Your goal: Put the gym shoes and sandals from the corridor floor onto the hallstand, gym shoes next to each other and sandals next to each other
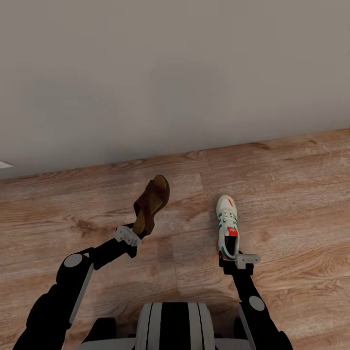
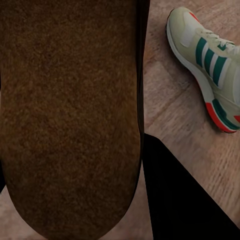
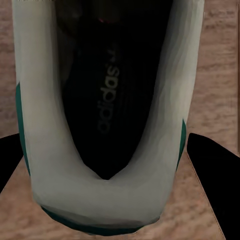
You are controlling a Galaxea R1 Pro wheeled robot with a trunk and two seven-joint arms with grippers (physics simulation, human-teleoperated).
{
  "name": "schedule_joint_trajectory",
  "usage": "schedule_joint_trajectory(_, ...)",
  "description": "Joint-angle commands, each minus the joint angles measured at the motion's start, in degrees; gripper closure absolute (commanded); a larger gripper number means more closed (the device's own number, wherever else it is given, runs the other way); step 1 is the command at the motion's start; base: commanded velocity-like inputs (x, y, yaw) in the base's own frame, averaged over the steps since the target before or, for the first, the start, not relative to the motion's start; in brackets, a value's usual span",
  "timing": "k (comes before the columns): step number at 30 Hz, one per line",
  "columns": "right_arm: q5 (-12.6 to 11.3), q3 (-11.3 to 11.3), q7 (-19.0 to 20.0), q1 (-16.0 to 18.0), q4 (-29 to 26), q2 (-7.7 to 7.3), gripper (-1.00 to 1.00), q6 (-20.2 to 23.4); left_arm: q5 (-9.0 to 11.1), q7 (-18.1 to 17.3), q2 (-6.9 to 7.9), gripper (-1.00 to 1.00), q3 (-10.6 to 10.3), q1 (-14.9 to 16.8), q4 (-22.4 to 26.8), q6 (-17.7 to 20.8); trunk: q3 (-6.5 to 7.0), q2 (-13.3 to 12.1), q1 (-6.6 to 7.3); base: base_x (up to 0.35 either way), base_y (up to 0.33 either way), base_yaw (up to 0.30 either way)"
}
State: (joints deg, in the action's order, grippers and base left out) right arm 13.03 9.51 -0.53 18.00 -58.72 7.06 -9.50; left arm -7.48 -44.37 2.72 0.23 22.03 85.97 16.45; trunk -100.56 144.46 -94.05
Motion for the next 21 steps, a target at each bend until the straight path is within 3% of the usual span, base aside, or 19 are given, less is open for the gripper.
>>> schedule_joint_trajectory(1,0.60,0.16,-0.09,0.02,-0.02,0.06,1.00,-0.17,-0.43,-0.37,0.01,1.00,0.03,0.03,0.08,0.25,0.20,0.00,0.03,0.000,0.000,0.000)
schedule_joint_trajectory(15,0.60,0.08,-0.18,0.01,-0.27,0.18,1.00,-0.25,-0.87,-0.30,0.67,1.00,0.63,-0.31,0.08,1.20,3.30,-0.19,0.39,0.000,0.000,0.000)
schedule_joint_trajectory(19,0.83,0.12,-0.26,-0.07,0.00,0.17,1.00,-0.35,-1.10,-0.16,0.97,1.00,3.18,-1.01,0.08,1.00,4.23,-0.25,0.49,0.000,0.000,-0.026)
schedule_joint_trajectory(21,0.81,0.16,-0.26,-0.12,-0.05,0.14,1.00,-0.39,-1.17,-0.07,0.98,1.00,3.35,-1.14,0.01,0.97,4.79,-0.27,0.55,0.000,0.000,-0.145)
